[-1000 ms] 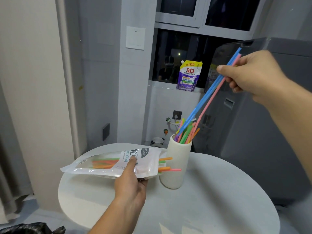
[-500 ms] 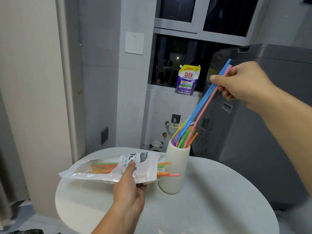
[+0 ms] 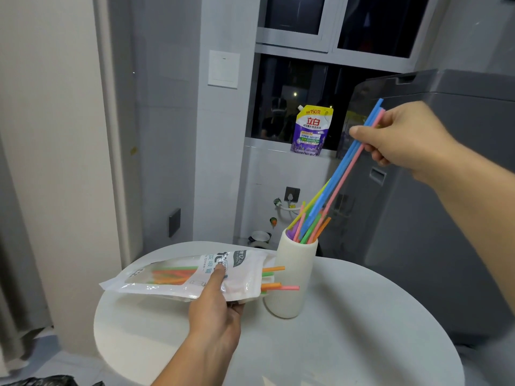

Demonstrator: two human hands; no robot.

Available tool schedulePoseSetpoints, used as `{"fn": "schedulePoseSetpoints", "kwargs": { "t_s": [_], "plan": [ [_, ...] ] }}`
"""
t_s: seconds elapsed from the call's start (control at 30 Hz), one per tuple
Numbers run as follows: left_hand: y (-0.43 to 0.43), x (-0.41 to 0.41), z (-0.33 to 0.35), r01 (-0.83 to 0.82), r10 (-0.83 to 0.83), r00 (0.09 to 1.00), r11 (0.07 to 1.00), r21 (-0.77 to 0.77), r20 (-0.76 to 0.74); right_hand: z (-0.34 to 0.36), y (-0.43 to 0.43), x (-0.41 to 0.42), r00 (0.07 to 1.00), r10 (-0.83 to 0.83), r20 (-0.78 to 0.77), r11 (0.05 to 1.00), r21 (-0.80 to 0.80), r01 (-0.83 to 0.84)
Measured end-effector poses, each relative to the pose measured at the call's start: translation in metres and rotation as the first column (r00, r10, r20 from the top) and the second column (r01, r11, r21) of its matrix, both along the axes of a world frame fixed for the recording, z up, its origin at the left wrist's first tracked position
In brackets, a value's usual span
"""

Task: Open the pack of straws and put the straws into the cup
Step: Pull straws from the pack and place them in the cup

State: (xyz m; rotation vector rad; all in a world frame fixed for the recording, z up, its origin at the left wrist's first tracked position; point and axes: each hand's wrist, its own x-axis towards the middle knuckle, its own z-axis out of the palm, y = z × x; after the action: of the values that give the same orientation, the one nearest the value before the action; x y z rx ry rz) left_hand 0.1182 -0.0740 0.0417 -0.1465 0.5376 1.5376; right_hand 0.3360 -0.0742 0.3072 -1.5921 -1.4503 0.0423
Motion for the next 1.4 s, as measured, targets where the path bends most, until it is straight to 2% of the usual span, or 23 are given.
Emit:
{"fn": "schedulePoseSetpoints", "kwargs": {
  "t_s": [0.4, 0.57, 0.73, 1.1, 1.4],
  "plan": [
    [-0.002, 0.001, -0.001, 0.024, -0.025, 0.997, 1.000, -0.006, -0.070, 0.005, 0.011, -0.008, 0.999, 0.034, 0.036, 0.998, -0.051, -0.032],
    [-0.002, 0.000, 0.000, 0.019, -0.019, 0.998, 1.000, -0.002, -0.067, 0.007, 0.016, -0.010, 0.998, 0.035, 0.050, 0.998, -0.052, -0.032],
    [-0.002, 0.001, 0.001, 0.025, -0.025, 0.998, 1.000, -0.006, -0.060, 0.004, 0.018, -0.013, 0.989, 0.050, 0.141, 0.995, -0.090, -0.037],
    [-0.003, 0.001, -0.001, 0.015, -0.015, 0.998, 1.000, 0.005, -0.061, 0.005, 0.019, -0.008, 0.991, 0.060, 0.123, 0.996, -0.066, -0.053],
    [-0.002, 0.002, -0.002, 0.020, -0.020, 0.999, 1.000, -0.003, -0.044, 0.006, 0.013, -0.012, 0.978, 0.094, 0.188, 0.989, -0.134, -0.069]
  ]
}}
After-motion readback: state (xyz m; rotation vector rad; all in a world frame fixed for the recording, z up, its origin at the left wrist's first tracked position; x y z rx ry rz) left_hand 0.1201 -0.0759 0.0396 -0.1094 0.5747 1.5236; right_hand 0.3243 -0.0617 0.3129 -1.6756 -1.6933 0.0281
